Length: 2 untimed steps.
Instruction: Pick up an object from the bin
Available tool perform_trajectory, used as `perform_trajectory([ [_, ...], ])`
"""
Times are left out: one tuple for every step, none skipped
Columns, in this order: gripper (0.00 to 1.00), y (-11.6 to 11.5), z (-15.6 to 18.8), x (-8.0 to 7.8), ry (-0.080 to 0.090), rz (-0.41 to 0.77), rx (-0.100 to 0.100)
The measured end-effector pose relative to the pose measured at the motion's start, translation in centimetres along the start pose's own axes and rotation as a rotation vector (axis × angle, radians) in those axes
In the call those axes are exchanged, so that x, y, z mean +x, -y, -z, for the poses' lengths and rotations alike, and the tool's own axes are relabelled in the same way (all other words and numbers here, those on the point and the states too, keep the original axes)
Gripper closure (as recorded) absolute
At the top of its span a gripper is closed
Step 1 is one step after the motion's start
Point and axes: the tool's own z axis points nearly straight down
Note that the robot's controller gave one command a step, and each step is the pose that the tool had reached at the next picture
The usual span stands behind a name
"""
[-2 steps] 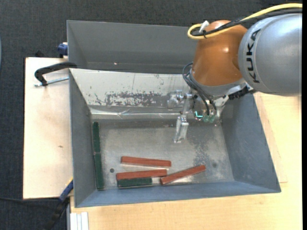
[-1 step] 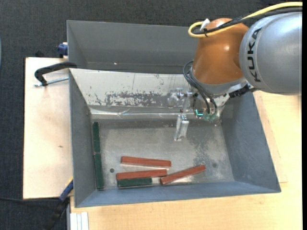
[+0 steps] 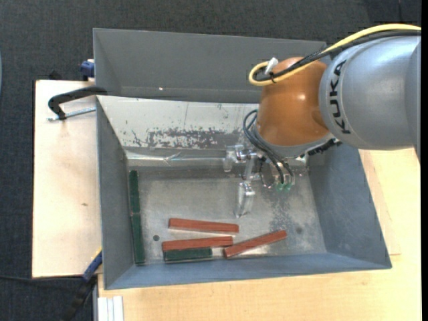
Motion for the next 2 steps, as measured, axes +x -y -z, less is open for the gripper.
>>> perform_trajectory([
  [0.0,-0.1,-3.3,3.0,-0.006,-0.002,-0.001],
  [0.0,-1.3,-2.6,6.1,-0.007,0.076,-0.001],
])
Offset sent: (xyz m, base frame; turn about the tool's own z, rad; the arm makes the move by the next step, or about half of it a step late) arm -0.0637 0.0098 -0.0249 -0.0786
